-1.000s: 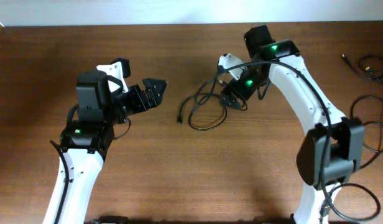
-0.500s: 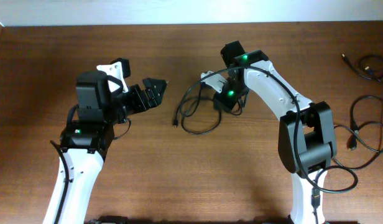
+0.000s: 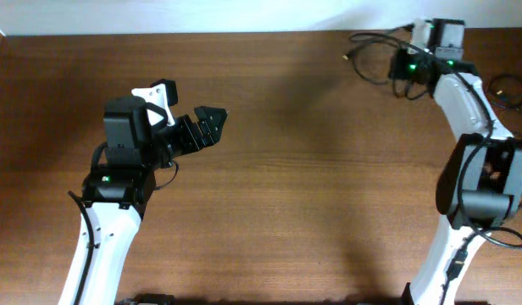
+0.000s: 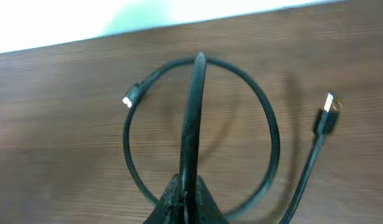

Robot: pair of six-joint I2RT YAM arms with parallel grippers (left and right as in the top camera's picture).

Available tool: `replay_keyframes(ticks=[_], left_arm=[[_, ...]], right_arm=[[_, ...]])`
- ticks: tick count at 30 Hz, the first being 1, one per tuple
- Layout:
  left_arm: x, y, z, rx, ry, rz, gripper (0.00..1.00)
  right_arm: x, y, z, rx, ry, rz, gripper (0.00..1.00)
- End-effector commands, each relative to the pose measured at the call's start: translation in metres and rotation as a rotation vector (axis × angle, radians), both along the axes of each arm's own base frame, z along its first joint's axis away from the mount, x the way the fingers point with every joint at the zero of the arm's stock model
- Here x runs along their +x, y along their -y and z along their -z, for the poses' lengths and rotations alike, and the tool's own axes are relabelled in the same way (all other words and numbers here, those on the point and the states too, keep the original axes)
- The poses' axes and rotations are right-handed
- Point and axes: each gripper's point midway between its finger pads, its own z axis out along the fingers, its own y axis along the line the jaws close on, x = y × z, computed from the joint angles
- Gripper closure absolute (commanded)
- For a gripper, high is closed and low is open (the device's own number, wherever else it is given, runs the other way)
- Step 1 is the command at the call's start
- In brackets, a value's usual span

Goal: Untangle cables

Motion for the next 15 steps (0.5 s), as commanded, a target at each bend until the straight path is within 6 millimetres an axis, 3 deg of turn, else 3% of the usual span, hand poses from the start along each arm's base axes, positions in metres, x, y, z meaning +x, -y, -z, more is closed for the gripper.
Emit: replay_keyframes(ticks=[1,3,6,7,8,9,11,12,15], left_arm=[[0.000,-0.003,-0.004,0.011,0.019,-0.005,0.01],[0.000,-0.003,-0.004,0.011,0.019,-0.005,0.01],[0.000,-0.003,-0.004,0.011,0.019,-0.005,0.01],[0.000,-0.003,-0.004,0.011,0.019,-0.005,0.01],[0.000,-0.003,-0.004,0.011,0.019,-0.005,0.01],[0.000,-0.003,-0.004,0.011,0.019,-0.005,0.01],[0.000,-0.003,-0.004,0.011,0.019,-0.005,0.01],[0.000,-0.003,-0.004,0.011,0.019,-0.005,0.01],[0.000,-0.003,-0.004,0.011,0.019,-0.005,0.01]], right_arm=[[-0.018,0.056,0.016,-0.076,-0.096,0.162,0.96],[-0.027,0.069,0.021,-0.070,-0.129,0.186,0.96],[-0.029,0.071,0.022,-0.068,-0.138,0.189,0.96],[-0.029,0.071,0.022,-0.068,-0.139,0.189,0.82],[-0.032,0.070,0.024,-0.065,-0.153,0.189,0.12],[-0.038,0.069,0.028,-0.061,-0.184,0.187,0.01],[-0.040,0.068,0.022,-0.054,-0.180,0.184,0.01],[-0.039,0.060,0.006,-0.027,-0.148,0.160,0.01],[-0.042,0.035,-0.083,0.051,0.021,0.066,0.01]])
